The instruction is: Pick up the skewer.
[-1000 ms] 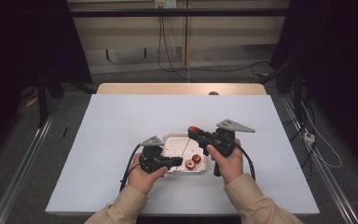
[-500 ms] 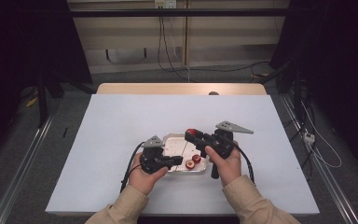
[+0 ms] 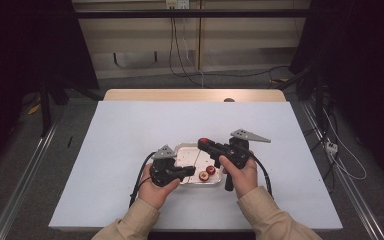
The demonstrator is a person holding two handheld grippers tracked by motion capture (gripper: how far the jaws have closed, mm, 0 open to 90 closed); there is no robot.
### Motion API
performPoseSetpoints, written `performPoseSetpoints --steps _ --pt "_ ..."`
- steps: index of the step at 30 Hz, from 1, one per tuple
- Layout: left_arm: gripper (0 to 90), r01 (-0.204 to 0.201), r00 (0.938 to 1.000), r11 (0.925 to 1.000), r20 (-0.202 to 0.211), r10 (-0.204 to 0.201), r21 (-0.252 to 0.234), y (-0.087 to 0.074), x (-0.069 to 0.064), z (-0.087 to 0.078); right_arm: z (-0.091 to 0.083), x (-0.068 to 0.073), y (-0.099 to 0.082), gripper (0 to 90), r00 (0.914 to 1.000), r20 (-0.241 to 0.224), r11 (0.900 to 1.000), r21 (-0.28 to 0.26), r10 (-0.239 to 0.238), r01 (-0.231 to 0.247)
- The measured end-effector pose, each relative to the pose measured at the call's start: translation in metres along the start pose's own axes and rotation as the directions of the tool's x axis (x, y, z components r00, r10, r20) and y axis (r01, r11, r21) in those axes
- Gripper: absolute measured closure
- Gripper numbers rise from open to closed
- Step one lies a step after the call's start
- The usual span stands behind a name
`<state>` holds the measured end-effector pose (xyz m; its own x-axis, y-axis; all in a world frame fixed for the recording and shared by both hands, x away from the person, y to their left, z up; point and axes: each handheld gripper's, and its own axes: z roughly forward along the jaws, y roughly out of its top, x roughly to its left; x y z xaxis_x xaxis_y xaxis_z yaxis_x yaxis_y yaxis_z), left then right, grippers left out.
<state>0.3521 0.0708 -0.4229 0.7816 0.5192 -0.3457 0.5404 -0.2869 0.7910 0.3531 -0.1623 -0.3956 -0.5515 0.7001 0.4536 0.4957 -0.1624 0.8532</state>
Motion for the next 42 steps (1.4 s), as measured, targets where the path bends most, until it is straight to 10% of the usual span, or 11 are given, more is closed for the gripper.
performPoseSetpoints --steps 12,42 --pt "89.9 0.016 0.9999 0.9990 -0.001 -0.016 -0.041 0.005 0.000 -0.004 0.008 0.007 -0.009 74.3 0.9986 -0.047 0.9964 0.083 0.022 -0.018" --pt "89.7 0.006 1.0000 0.9998 0.004 -0.006 -0.019 0.003 0.000 -0.002 0.006 0.004 -0.004 74.5 0.9996 -0.026 0.9986 0.052 0.003 -0.002"
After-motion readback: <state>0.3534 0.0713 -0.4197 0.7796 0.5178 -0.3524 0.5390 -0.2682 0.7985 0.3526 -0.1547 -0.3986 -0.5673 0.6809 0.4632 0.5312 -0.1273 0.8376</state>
